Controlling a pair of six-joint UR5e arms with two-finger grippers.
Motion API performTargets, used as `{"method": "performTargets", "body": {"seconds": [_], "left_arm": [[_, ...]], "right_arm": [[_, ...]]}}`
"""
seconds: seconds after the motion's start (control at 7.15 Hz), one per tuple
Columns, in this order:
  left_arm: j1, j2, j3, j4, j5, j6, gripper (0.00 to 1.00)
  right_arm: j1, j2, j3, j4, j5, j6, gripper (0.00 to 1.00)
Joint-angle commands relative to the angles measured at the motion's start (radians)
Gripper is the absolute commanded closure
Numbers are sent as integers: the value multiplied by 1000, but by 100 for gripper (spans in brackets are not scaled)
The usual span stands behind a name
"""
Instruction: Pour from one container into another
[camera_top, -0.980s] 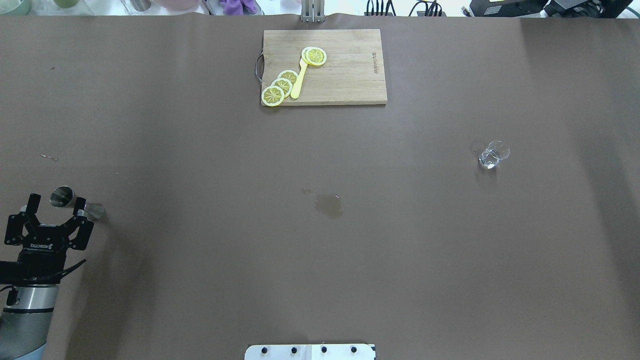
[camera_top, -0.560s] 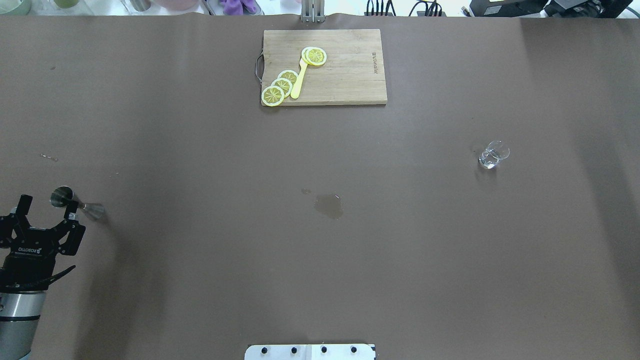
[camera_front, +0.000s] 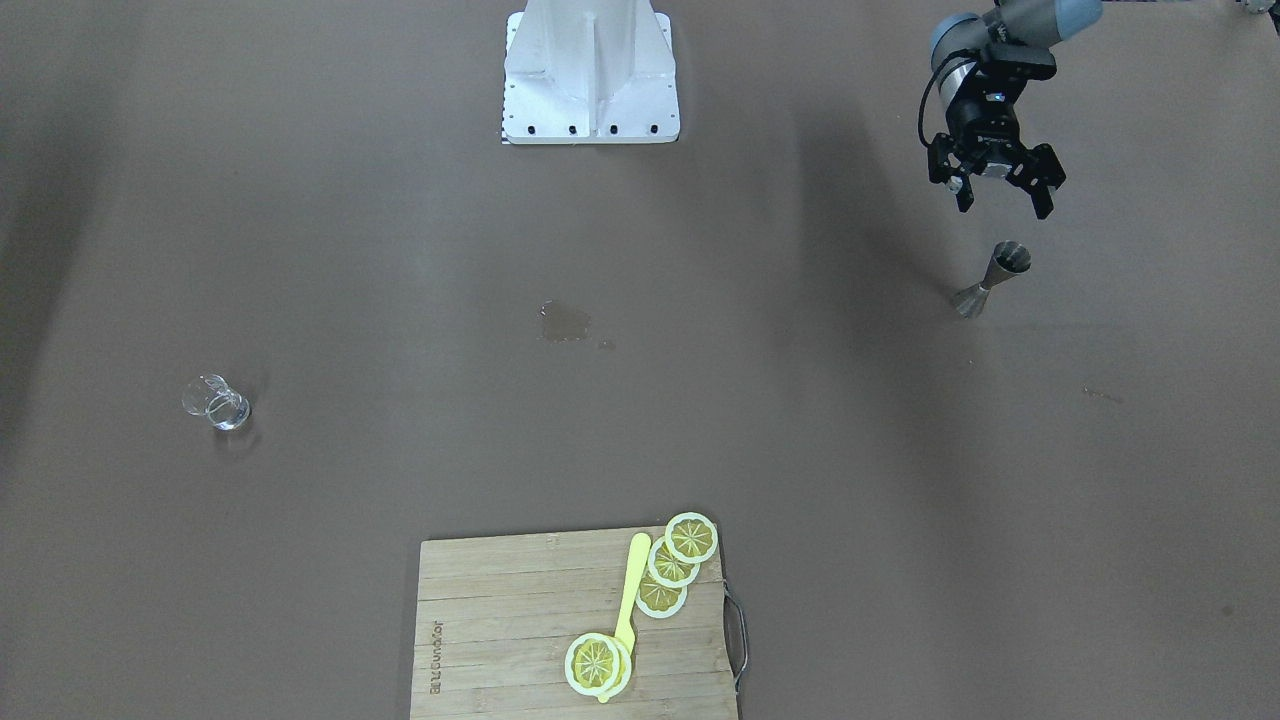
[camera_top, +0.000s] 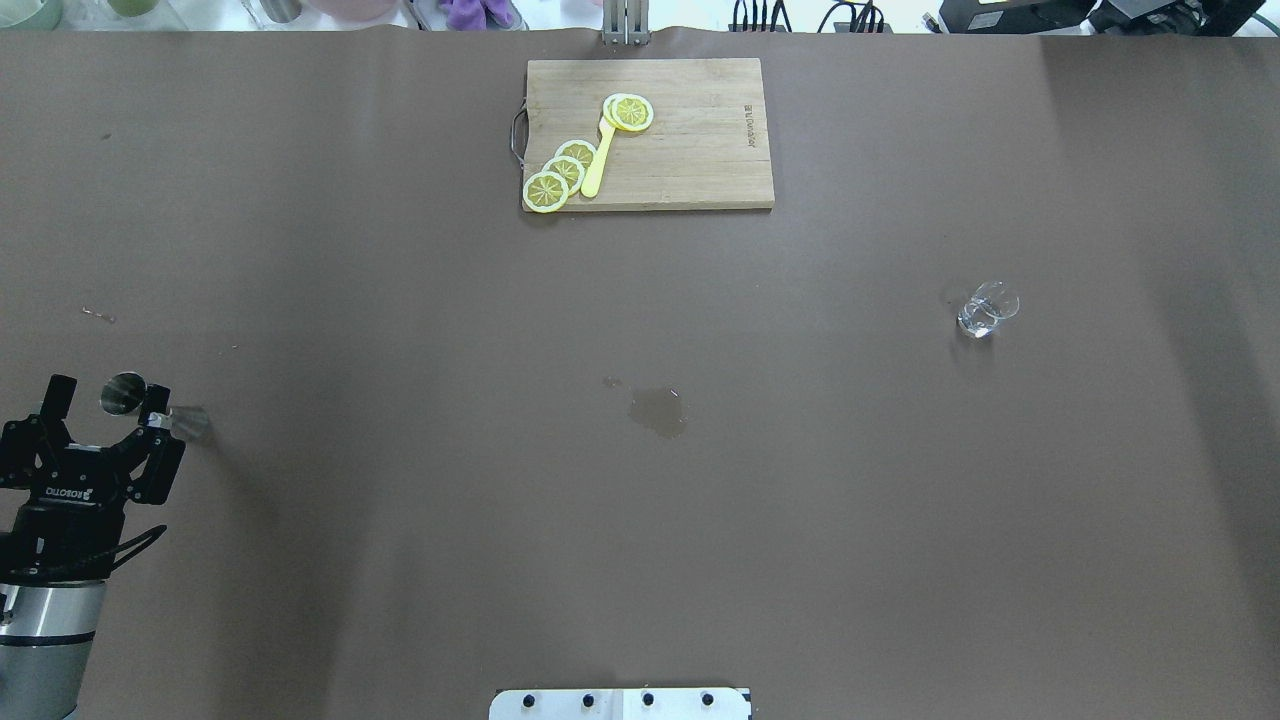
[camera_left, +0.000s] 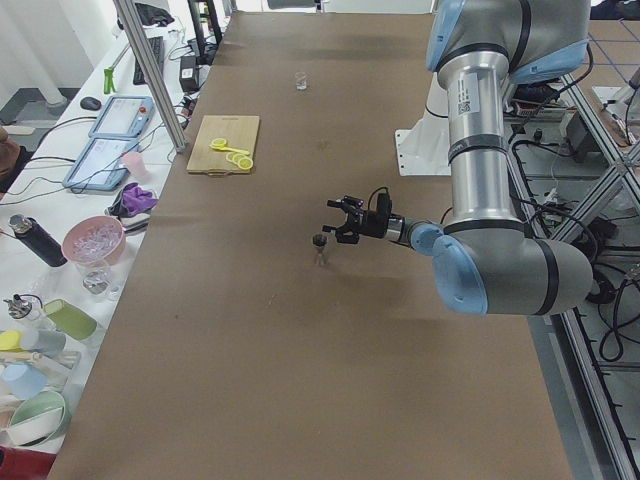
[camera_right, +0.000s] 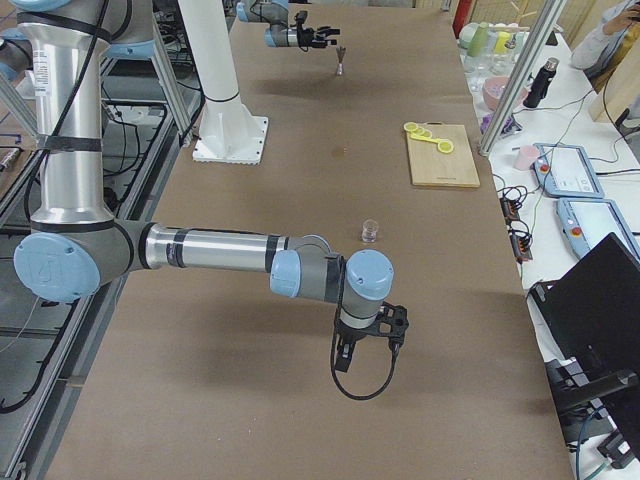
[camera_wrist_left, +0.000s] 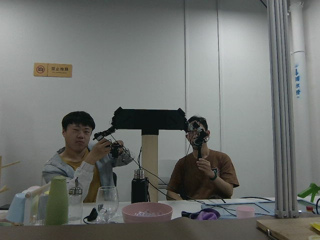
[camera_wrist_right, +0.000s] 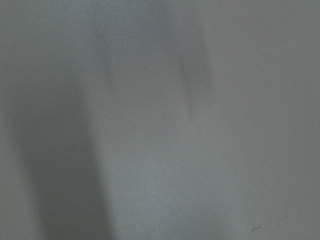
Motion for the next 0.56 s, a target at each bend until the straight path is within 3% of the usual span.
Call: {"method": "performTargets", "body": {"seconds": [0.0,0.42], "left_arm": [[-2,-36,-62,4,-71,108,1],[-11,-179,-82,-4,-121,322,1]], "right_arm": [[0,0,0,0,0,0,0],[0,0,0,0,0,3,0]]}}
